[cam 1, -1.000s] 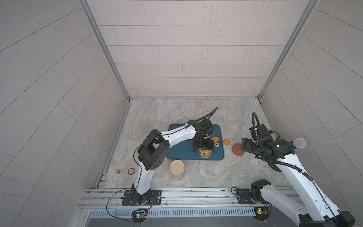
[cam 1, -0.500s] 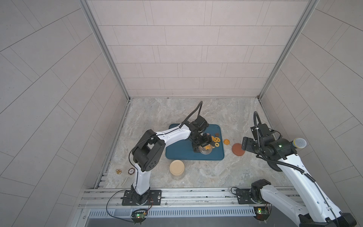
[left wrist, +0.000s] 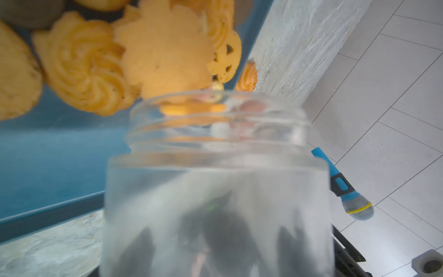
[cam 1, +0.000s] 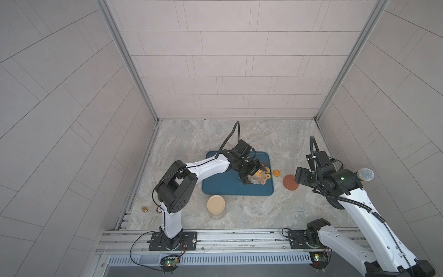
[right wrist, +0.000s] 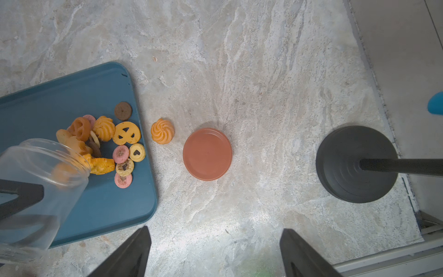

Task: Pour the cookies out of the jar
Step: Pour the cookies in the jar onto the tray, then place the jar at the center of the board.

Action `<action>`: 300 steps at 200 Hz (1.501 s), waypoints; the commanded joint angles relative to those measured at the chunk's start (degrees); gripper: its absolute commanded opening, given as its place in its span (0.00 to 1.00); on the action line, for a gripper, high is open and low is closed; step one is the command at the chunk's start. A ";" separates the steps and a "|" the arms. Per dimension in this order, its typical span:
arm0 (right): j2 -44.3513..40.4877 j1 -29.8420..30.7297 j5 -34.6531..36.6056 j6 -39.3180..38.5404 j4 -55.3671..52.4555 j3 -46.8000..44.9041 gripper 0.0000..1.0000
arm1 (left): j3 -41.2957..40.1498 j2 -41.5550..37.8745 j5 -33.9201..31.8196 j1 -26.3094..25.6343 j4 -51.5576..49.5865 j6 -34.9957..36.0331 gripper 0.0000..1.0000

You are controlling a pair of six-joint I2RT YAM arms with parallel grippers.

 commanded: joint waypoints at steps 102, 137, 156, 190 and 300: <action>-1.69 -0.25 -1.56 0.44 -1.99 2.35 0.89 | -0.27 -8.27 -0.84 -0.27 -0.82 1.62 0.00; -1.90 -0.25 -3.20 0.60 -0.86 1.83 0.89 | -1.89 -9.56 -0.83 3.05 -0.96 7.53 0.00; -2.38 -0.25 -5.24 0.86 0.44 1.17 0.89 | 0.70 -9.56 -3.51 4.03 -6.52 17.42 0.00; -3.14 -0.25 -9.05 0.66 3.03 -0.78 0.89 | 0.33 -12.93 -7.46 5.33 -6.49 31.00 0.00; -3.49 -0.17 -29.53 5.19 17.79 -4.12 0.89 | -29.63 -38.80 -27.14 5.73 28.67 55.58 0.00</action>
